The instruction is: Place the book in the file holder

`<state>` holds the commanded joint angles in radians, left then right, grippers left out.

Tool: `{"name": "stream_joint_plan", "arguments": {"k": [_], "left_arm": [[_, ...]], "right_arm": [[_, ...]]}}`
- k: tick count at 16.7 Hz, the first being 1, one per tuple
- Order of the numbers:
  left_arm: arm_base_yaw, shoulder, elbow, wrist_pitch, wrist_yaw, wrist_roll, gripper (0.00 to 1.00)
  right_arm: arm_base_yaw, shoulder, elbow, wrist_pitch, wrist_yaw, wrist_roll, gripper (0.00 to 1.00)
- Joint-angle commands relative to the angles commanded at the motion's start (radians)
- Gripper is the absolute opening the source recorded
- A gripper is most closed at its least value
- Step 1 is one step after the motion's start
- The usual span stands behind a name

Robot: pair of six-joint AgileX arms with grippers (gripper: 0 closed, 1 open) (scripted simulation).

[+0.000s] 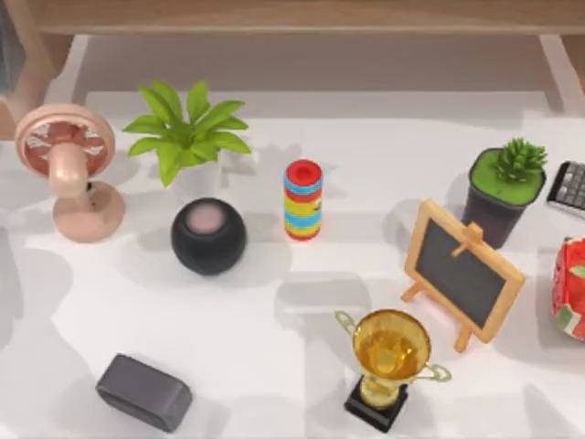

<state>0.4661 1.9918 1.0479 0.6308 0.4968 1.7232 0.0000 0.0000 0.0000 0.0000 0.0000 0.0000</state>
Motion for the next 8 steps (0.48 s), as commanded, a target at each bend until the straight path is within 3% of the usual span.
{"name": "stream_joint_plan", "arguments": {"k": [2,8], "left_arm": [[0.000,0.000,0.000,0.000,0.000,0.000,0.98],[0.000,0.000,0.000,0.000,0.000,0.000,1.00]], "right_arm": [[0.000,0.000,0.000,0.000,0.000,0.000,1.00],[0.000,0.000,0.000,0.000,0.000,0.000,1.00]]}}
